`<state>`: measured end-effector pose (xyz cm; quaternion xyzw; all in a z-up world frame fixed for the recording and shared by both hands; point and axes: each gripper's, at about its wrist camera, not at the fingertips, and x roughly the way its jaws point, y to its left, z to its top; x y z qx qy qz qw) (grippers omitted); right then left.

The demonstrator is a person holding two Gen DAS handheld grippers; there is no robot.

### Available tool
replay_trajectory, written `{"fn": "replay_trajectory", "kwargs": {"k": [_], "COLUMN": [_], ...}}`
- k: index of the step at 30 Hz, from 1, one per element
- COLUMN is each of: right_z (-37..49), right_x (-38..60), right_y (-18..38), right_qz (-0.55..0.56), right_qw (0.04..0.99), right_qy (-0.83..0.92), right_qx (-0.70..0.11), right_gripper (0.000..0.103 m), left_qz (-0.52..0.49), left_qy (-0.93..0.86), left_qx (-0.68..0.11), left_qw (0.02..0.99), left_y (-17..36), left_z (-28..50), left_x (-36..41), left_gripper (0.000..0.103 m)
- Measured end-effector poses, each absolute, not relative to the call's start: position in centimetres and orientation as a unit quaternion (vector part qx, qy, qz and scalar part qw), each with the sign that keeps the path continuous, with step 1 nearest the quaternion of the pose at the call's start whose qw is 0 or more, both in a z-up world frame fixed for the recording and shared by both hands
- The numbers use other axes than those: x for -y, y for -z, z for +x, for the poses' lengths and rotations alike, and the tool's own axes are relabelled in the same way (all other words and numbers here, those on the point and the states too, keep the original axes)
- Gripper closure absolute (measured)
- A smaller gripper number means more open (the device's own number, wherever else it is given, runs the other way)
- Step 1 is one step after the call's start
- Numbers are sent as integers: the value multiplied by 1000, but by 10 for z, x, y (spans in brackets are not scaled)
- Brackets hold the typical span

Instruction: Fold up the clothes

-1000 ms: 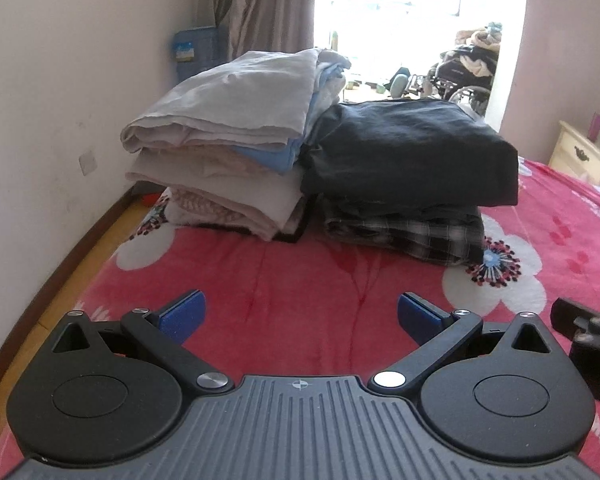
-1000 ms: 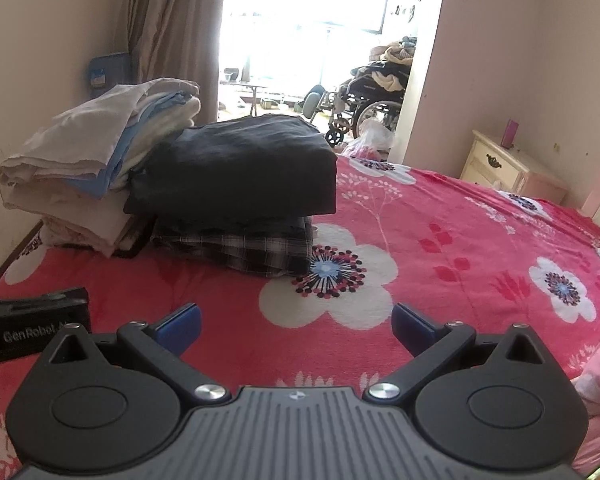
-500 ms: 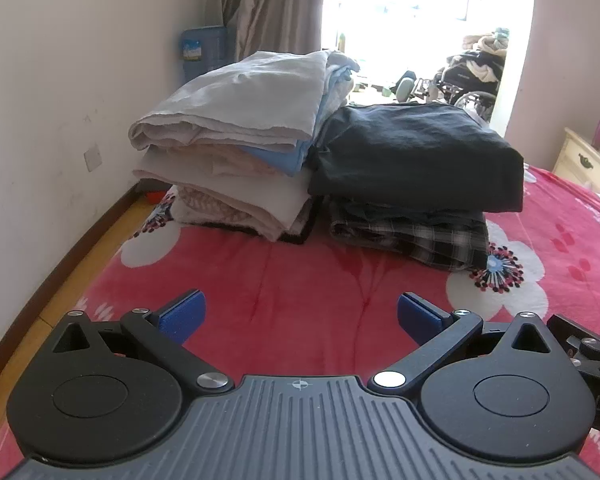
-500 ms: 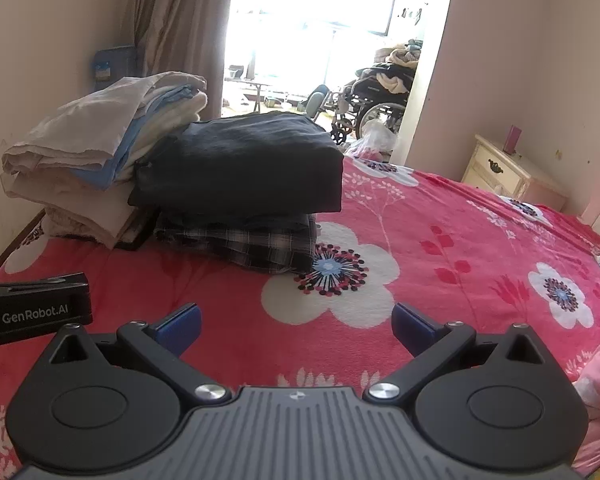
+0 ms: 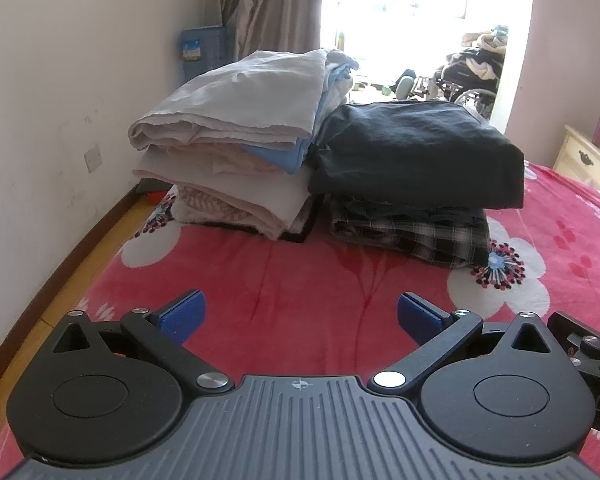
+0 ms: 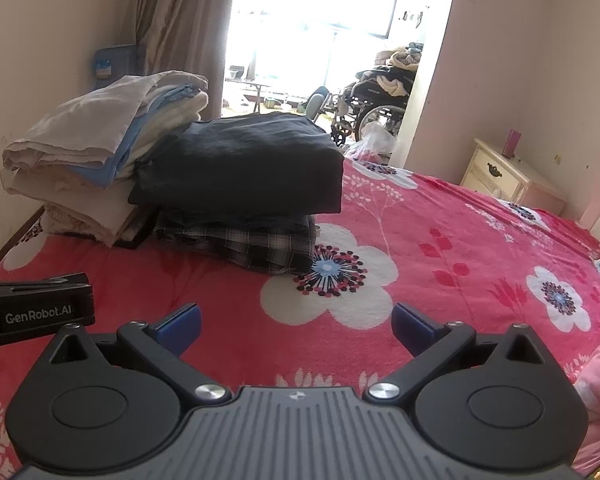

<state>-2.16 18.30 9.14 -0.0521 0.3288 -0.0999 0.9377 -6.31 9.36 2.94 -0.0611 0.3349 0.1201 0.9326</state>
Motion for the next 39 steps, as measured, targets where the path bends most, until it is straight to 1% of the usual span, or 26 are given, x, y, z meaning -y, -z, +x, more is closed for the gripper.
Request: {"fn": "replay_trajectory", "kwargs": {"k": [39], "right_z": [-23], "right_x": [-184], "right_y": [-93], "right_qz": [-53], "right_qw": [935], "right_qy": [112], "right_qx": [-332], "right_gripper": [0], "left_qz": [-64], "left_qy": [-116], "left_qx": [-337], "left_qw": [932], "left_y": [-30], "left_z": [-66], "left_x": [-95], "left_gripper": [0]}}
